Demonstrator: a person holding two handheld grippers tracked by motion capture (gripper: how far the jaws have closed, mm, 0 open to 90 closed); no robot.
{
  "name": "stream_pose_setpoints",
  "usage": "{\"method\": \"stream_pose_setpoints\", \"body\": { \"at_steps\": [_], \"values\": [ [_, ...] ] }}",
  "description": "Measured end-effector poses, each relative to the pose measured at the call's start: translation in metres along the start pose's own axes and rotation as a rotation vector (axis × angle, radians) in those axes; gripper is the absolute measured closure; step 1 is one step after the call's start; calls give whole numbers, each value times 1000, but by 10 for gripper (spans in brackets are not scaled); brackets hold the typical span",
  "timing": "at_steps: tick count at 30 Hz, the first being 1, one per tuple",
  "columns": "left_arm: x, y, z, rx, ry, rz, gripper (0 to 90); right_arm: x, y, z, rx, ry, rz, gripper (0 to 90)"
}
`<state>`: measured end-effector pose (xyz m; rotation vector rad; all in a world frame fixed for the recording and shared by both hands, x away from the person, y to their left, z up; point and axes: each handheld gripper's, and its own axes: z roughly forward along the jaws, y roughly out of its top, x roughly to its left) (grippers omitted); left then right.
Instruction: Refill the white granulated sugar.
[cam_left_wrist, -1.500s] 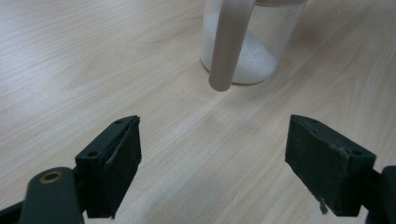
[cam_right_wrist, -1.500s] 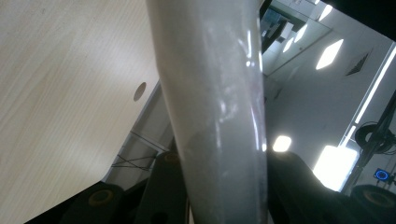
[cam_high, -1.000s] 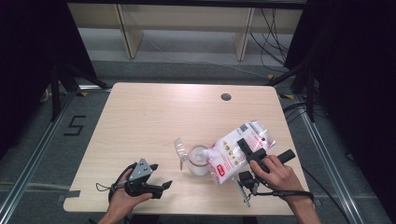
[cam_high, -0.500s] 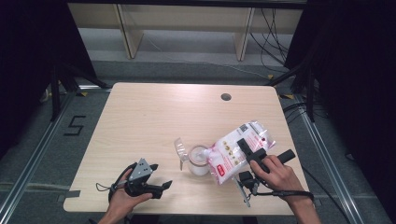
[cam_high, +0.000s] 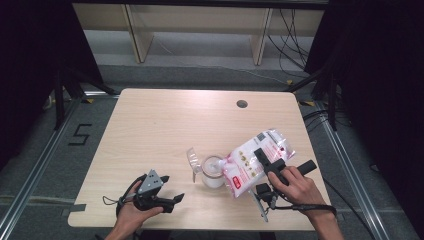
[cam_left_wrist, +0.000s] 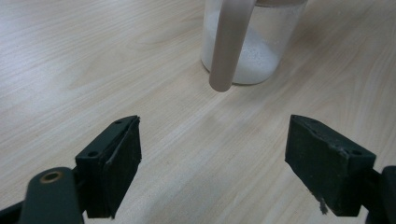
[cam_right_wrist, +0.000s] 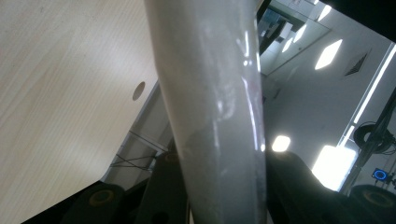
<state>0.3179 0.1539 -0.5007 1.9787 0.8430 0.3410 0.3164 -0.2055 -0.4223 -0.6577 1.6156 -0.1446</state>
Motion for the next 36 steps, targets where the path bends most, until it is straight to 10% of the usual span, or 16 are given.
{"method": "stream_pose_setpoints", "body": {
  "at_steps": [2,3,6,8,9,36],
  "values": [
    [0,0,0,0,0,-1,181,-13,2,7,-99,6,-182,770],
    [0,0,1,-5,-2,-6,180,0,0,-1,6,-1,10,770],
    [0,0,0,1,0,6,181,0,0,0,1,0,-1,770],
    [0,0,1,-1,-5,4,181,-13,2,7,-99,5,-184,770],
    [0,0,1,-1,-5,3,181,0,0,0,1,-1,-2,770],
    [0,0,0,-1,0,2,181,-5,-2,-2,1,7,-12,772]
  ]
}}
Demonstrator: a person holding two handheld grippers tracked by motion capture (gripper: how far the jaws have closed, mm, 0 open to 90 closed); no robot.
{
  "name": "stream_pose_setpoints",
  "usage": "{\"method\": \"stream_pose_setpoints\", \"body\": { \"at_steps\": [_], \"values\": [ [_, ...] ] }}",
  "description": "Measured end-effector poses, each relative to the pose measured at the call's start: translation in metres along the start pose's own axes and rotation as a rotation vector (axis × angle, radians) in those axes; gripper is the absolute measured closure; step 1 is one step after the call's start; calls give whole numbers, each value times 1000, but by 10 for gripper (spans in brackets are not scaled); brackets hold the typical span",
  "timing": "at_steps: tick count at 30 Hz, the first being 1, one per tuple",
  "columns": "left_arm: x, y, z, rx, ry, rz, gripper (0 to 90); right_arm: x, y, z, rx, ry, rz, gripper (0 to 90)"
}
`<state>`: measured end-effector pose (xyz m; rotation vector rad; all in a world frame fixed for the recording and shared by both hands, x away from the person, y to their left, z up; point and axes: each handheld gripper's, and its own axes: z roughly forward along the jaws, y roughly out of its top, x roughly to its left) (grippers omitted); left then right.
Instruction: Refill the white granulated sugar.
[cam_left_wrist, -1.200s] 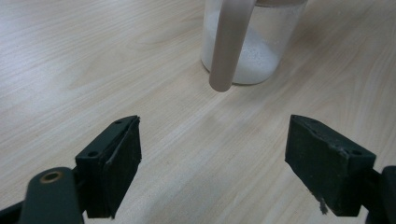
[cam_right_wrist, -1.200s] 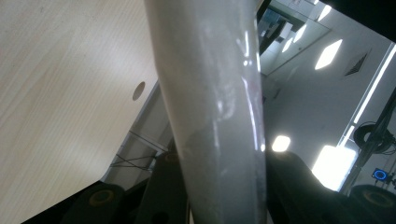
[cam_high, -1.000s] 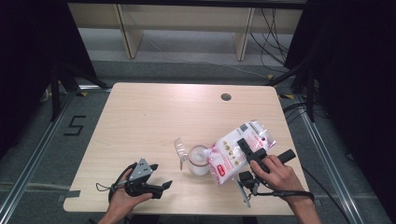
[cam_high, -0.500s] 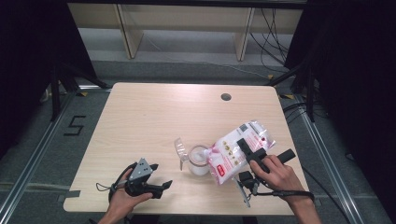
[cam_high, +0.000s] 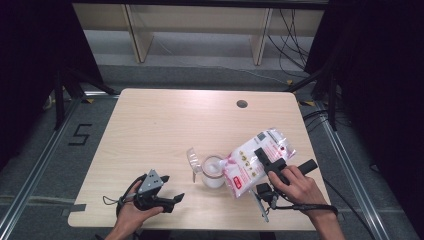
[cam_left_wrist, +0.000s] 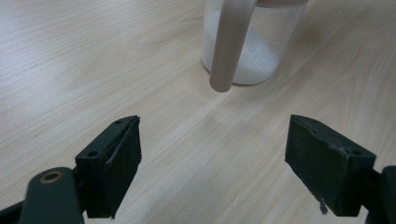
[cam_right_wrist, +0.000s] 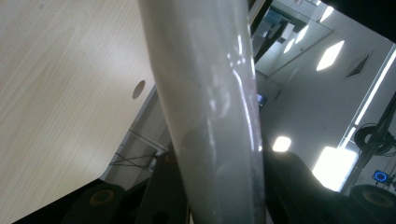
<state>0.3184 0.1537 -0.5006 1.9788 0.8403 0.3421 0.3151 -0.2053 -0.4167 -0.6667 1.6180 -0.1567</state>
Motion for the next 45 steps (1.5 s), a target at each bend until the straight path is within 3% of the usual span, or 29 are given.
{"method": "stream_pose_setpoints", "body": {
  "at_steps": [7,8,10,12,13,14,15,16,17,18,19,20,23,24,32,33,45],
  "values": [
    [0,0,0,-2,-1,1,180,0,2,-1,3,6,30,773],
    [0,0,0,0,1,2,180,-7,2,2,-48,5,-63,773],
    [0,0,0,1,0,1,180,-4,2,1,-25,5,-19,774],
    [0,0,0,-1,-4,-1,181,-4,2,1,-25,15,-18,774],
    [0,0,0,0,0,-5,180,-14,3,6,-104,5,-168,775],
    [0,0,0,-1,-1,2,180,-3,1,-1,-7,6,4,775],
    [0,0,0,-1,-1,-4,180,-14,3,5,-96,9,-152,776],
    [0,0,0,-2,-1,1,181,-21,5,9,-154,6,-256,776],
    [0,0,0,-1,1,2,180,-3,1,-1,-6,9,3,777],
    [0,0,0,-1,1,1,180,-3,1,-1,-7,8,5,777],
    [0,0,0,-2,-1,1,180,-13,3,5,-93,11,-145,777],
    [0,0,0,-4,-1,-1,181,-18,4,8,-135,10,-219,778],
    [0,0,0,-2,-1,-4,180,-17,4,8,-138,6,-224,779],
    [0,0,0,-1,0,-4,181,-16,4,8,-130,10,-207,779],
    [0,0,1,-7,-7,2,180,-15,3,9,-129,8,-205,782],
    [0,0,1,-10,-5,2,181,0,0,0,-5,10,17,782],
    [0,0,0,-1,1,-2,181,0,0,0,-9,6,14,784]
  ]
}}
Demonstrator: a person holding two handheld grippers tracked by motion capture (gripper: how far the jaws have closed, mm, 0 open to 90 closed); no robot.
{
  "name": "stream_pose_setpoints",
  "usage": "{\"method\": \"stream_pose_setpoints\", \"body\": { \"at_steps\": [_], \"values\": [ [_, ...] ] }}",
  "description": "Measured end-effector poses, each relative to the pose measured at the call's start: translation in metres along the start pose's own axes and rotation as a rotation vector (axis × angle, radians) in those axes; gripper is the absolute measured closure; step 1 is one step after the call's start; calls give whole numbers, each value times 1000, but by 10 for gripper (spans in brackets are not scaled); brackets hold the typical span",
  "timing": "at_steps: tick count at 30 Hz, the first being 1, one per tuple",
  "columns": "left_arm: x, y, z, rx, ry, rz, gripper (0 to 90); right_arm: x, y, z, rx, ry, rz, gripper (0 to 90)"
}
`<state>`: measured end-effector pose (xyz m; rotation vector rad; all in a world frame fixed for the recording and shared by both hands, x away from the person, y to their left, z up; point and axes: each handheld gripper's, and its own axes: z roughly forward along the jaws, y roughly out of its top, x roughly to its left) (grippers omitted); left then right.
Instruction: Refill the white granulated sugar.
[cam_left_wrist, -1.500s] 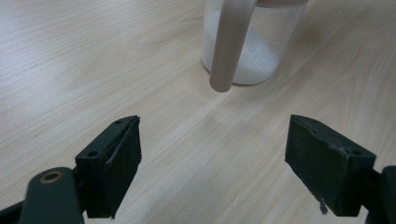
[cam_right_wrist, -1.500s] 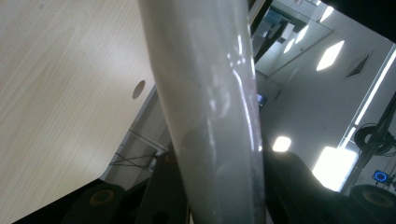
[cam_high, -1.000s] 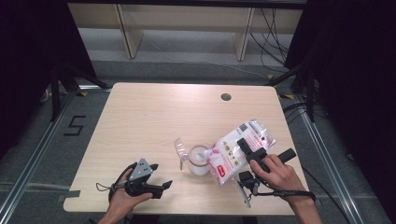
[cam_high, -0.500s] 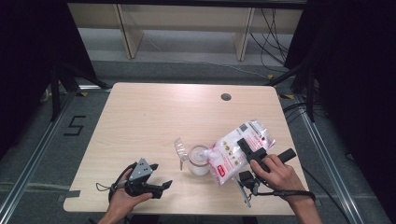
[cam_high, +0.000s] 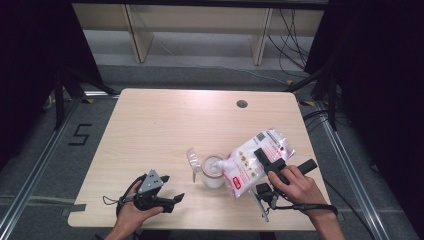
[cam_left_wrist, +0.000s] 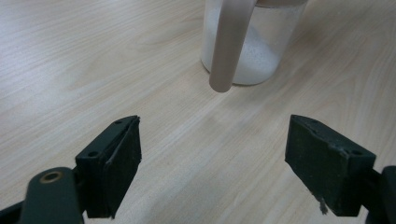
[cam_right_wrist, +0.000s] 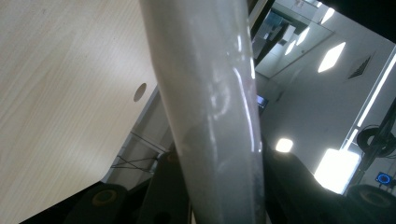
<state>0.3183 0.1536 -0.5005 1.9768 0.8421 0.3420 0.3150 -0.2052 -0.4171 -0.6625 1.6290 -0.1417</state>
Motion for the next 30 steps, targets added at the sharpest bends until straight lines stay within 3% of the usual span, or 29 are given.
{"method": "stream_pose_setpoints", "body": {
  "at_steps": [18,20,22,30],
  "values": [
    [0,0,0,1,3,1,180,0,0,0,-4,9,-2,785],
    [2,0,-1,6,6,29,180,-1,-1,0,-4,7,-4,785],
    [0,0,0,0,3,2,181,0,-1,0,-5,7,-2,786],
    [1,0,0,-3,-1,2,181,-1,0,0,-3,8,-3,786]
  ]
}}
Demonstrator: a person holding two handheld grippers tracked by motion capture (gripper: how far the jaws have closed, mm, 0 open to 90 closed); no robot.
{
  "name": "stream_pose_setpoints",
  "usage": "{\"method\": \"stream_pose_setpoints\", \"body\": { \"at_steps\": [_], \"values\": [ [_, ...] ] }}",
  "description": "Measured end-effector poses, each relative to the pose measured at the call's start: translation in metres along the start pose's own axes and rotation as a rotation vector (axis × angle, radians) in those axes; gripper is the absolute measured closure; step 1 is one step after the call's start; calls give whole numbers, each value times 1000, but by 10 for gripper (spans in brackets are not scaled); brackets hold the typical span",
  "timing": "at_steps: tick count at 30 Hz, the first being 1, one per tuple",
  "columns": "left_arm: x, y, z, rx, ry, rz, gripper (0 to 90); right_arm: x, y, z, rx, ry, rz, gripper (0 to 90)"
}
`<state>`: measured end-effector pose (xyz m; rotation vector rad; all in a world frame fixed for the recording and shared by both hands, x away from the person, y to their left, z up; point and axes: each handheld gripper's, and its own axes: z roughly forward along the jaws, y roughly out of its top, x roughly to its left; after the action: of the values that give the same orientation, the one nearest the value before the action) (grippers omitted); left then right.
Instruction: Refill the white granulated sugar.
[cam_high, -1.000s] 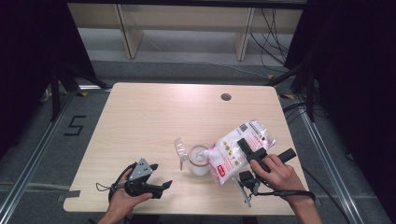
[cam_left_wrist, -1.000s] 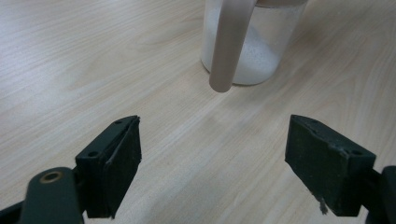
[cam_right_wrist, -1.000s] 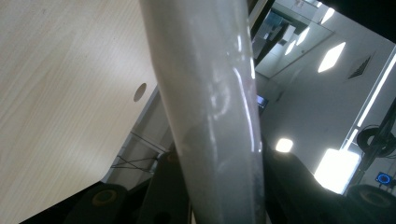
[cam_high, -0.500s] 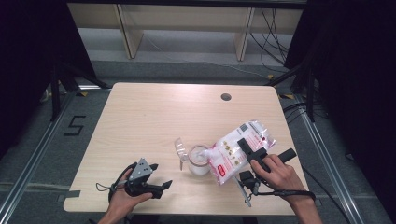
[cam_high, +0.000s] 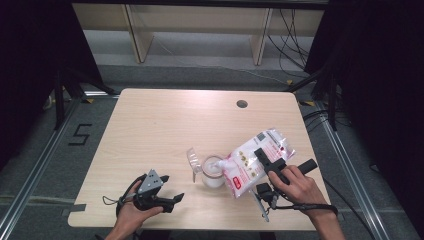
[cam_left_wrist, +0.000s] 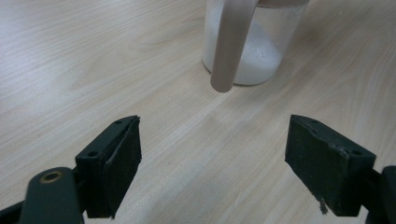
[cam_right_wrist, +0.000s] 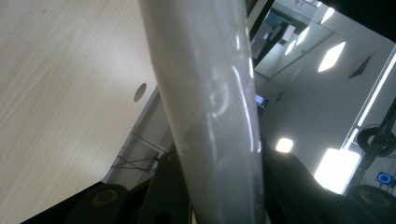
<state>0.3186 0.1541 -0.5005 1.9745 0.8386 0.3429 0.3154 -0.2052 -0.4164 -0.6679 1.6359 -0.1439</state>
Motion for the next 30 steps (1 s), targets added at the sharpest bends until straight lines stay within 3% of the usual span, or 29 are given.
{"method": "stream_pose_setpoints", "body": {
  "at_steps": [6,9,14,30],
  "values": [
    [-1,0,0,-5,-1,-10,181,0,0,0,-2,0,1,787],
    [1,0,0,1,0,15,181,0,0,0,-2,0,0,787],
    [0,0,0,2,2,1,181,0,0,0,-2,-1,2,788],
    [0,0,0,3,3,8,180,1,-2,1,-10,0,21,789]
  ]
}}
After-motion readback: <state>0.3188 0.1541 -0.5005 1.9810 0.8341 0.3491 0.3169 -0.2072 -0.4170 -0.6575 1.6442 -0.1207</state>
